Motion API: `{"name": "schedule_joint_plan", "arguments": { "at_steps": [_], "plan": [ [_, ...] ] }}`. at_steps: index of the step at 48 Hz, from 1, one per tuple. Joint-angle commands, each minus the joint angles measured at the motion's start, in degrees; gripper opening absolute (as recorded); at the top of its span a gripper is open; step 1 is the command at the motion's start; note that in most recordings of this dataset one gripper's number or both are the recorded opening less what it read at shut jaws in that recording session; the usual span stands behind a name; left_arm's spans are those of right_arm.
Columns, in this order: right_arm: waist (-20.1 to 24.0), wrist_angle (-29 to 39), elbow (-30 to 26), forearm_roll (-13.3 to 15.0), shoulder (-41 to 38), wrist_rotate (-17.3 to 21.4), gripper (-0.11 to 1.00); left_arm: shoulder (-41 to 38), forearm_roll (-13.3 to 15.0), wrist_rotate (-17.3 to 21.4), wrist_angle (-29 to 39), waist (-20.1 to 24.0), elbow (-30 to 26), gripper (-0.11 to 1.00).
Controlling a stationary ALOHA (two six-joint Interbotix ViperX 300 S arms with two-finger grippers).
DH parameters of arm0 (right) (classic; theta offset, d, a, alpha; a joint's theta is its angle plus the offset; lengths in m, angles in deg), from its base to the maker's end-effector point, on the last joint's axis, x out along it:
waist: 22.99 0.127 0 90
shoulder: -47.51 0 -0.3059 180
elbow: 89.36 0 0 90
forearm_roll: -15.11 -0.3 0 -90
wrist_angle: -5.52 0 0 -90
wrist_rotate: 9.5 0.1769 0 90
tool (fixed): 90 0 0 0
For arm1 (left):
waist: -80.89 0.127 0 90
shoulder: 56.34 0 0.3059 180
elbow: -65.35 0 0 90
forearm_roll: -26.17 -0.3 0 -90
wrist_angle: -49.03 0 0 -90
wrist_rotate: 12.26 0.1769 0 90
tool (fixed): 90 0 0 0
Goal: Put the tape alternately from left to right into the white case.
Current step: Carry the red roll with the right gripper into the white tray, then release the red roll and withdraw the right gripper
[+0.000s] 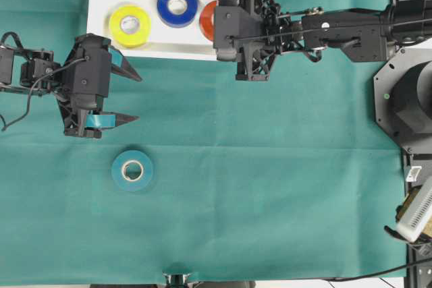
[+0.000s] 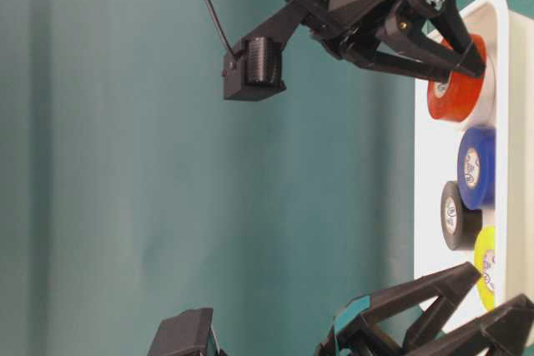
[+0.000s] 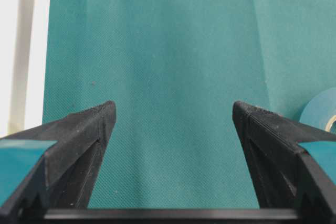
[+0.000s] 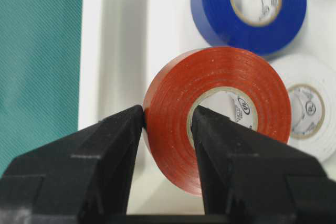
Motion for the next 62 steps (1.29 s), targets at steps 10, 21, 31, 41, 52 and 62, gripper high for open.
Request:
{"name": "schedule_joint_plan", "arguments": {
  "at_steps": [10,21,31,41,52,62],
  "plan": [
    [0.18,-0.62,-0.18,0.18,1.85,0.53,0.06,1.14,0.00,-0.09,-0.26,-0.26,-0.70,0.92],
    [0.18,-0.62,-0.26,0.18,1.85,0.62,0.35,1.14,0.00,-0.18,-0.26,-0.44,-0.70,0.92],
    [0.18,-0.62,-0.18,0.18,1.85,0.62,0.77,1.14,0.00,-0.18,-0.26,-1.14,-0.79,0.92],
    [0.26,-0.62,-0.18,0.18,1.85,0.62,0.76,1.14,0.00,-0.18,-0.26,-1.23,-0.70,0.92],
    [0.18,-0.62,-0.18,0.18,1.85,0.62,0.76,1.14,0.09,-0.18,-0.26,-1.32,-0.79,0.92],
    [0.53,-0.62,-0.18,0.18,3.43,0.62,0.76,1.23,0.09,-0.18,0.44,-1.32,-0.79,0.92]
  ]
}}
